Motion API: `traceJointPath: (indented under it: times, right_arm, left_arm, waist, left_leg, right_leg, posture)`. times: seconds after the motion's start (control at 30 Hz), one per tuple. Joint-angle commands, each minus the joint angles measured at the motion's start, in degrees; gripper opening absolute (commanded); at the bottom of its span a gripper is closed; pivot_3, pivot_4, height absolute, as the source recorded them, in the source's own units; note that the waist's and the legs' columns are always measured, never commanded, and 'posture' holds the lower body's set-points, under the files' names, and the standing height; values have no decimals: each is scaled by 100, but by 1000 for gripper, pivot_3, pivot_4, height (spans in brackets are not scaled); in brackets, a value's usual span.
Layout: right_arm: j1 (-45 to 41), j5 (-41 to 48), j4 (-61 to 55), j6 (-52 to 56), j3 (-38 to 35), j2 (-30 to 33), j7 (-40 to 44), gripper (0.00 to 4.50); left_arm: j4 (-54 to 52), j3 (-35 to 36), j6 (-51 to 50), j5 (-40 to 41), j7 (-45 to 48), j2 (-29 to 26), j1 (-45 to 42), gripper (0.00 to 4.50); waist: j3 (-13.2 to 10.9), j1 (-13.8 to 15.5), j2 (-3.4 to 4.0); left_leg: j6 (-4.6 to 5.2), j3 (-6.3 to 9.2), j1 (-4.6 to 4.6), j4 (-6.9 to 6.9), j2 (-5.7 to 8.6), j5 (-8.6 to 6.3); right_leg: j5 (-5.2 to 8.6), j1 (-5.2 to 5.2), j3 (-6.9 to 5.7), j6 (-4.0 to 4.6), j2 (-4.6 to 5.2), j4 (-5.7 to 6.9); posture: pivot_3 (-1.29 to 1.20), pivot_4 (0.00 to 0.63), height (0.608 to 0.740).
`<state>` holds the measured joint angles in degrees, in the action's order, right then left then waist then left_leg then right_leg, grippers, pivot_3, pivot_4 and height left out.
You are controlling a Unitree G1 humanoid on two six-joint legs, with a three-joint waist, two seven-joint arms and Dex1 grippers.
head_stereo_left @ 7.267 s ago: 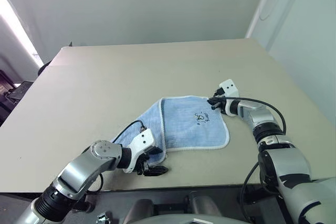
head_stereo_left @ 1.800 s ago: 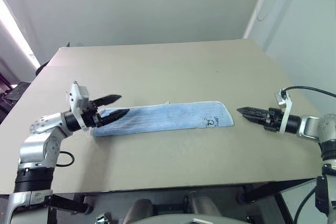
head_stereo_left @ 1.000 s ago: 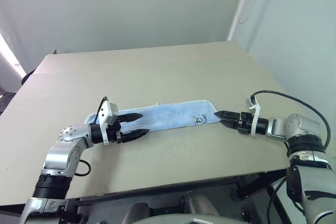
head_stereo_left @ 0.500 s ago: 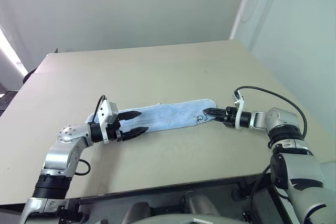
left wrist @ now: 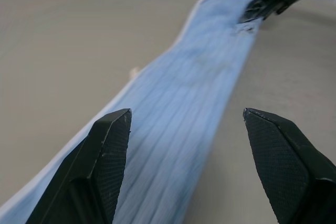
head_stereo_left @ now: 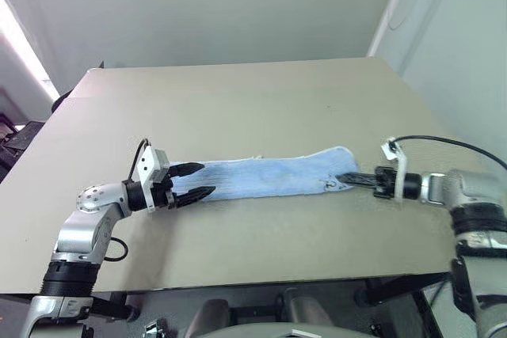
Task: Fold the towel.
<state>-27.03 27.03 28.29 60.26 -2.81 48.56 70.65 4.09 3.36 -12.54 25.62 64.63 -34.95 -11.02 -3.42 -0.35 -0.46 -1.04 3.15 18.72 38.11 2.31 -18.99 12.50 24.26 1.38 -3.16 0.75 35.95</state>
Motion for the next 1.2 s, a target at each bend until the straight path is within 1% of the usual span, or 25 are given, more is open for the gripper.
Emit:
traceJointPath:
  times: [0.03, 0.1, 0.17, 0.23, 0.33, 0.4, 0.5, 0.63, 0.77, 0.8, 0.87, 0.97, 1.07, 1.2]
  right_arm:
    - [262, -170, -429, -460, -3, 691, 351, 24]
    - [343, -464, -507, -1102, -23, 957, 214, 24]
    - [228, -515, -940, -1354, -110, 971, -7, 24]
    - [98, -259, -1693, -1181, -190, 850, -73, 24]
    - [130, -16, -2776, -1009, -38, 626, -187, 24]
    - [41, 142, -3238, -726, 120, 378, -349, 24]
    - [-142, 184, -3647, -499, 565, -52, -576, 24]
    - [-415, 29, -3525, -432, 1182, -737, -892, 24]
    - [-593, -205, -3078, -722, 1543, -1292, -1139, 24]
    - [-626, -271, -2996, -796, 1628, -1411, -1191, 24]
    - [-669, -488, -2889, -877, 1907, -1516, -1251, 24]
    - [-641, -648, -2810, -1083, 2072, -1567, -1224, 24]
    - [-583, -682, -2864, -1303, 2122, -1556, -1088, 784]
    - [-494, -597, -3137, -1530, 2113, -1419, -781, 2190]
  left_arm:
    - [15, 121, 152, 5, 13, -27, -127, 3595]
    - [67, 117, 176, 13, 8, 16, -141, 3595]
    - [108, 107, 145, 72, 20, 88, -157, 3595]
    - [154, 28, 137, 52, 25, 177, -191, 3595]
    - [99, -105, 93, 10, 37, 294, -252, 3595]
    - [113, -131, 82, -8, 48, 310, -307, 3595]
    - [192, -120, 83, -17, 60, 262, -371, 3595]
    - [189, -124, 120, -57, 67, 191, -357, 3595]
    - [49, -120, 195, -106, 22, 164, -264, 3595]
    - [-8, -122, 212, -117, 12, 158, -225, 3595]
    - [-91, -112, 207, -127, -24, 158, -153, 3595]
    - [-206, -44, 195, -106, -85, 140, -16, 3595]
    - [-252, -3, 212, -102, -113, 96, 95, 3595]
    - [-291, 5, 214, -95, -159, 68, 148, 3595]
  waist:
    - [0, -26, 0]
    - [-1, -64, -1]
    - [-2, -106, 0]
    - [-5, -165, 2]
    - [-7, -210, -2]
    - [-8, -210, -10]
    - [-8, -192, -10]
    - [-8, -190, -10]
    - [-7, -120, -10]
    - [-7, -99, -10]
    - [-7, -51, -10]
    - [-7, -18, -10]
    - [-7, -30, -10]
    - [-7, -34, -10]
  left_leg:
    - [0, -3, -1, 0, 0, 0]
    - [0, -11, -7, 1, -1, 0]
    - [0, -28, -21, 1, -8, 0]
    - [0, -40, -21, 0, -16, 0]
    - [0, -25, -27, -1, -24, 0]
    - [0, -11, -32, -1, -26, 0]
    - [0, -3, -35, 0, -23, 0]
    - [0, -5, -24, 1, -13, 0]
    - [-1, -3, -5, 0, -9, -1]
    - [-1, -3, -4, 0, -8, 0]
    - [-1, -2, -4, 0, -8, -1]
    - [-1, 1, -2, 0, -9, -1]
    - [-1, 0, -2, 0, -8, -1]
    - [-1, 0, -4, 0, -9, -1]
  right_leg:
    - [1, 0, 0, 0, 0, -3]
    - [2, -3, 2, 1, -2, -3]
    - [3, -13, 10, 3, -8, -1]
    - [11, -25, 14, 17, -14, 6]
    - [12, -37, 8, 18, -21, 10]
    - [12, -44, 1, 17, -21, 8]
    - [5, -35, -2, 5, -20, 7]
    - [0, -16, 4, 0, -6, 5]
    - [-5, 3, 4, 6, 7, 2]
    - [-14, 5, 3, 20, 7, 2]
    - [-15, 7, 3, 23, 7, 3]
    - [-15, 7, 0, 23, 7, 3]
    - [-14, 7, 0, 21, 8, 3]
    - [-6, 7, 0, 9, 4, 4]
  posture:
    - [0, 0, 740]
    - [0, 0, 740]
    - [0, 0, 740]
    - [0, 0, 740]
    - [0, 0, 740]
    - [0, 0, 740]
    - [0, 0, 740]
    - [0, 0, 740]
    - [0, 0, 740]
    - [0, 0, 740]
    - [0, 0, 740]
    - [0, 0, 740]
    - [0, 0, 740]
    - [0, 0, 740]
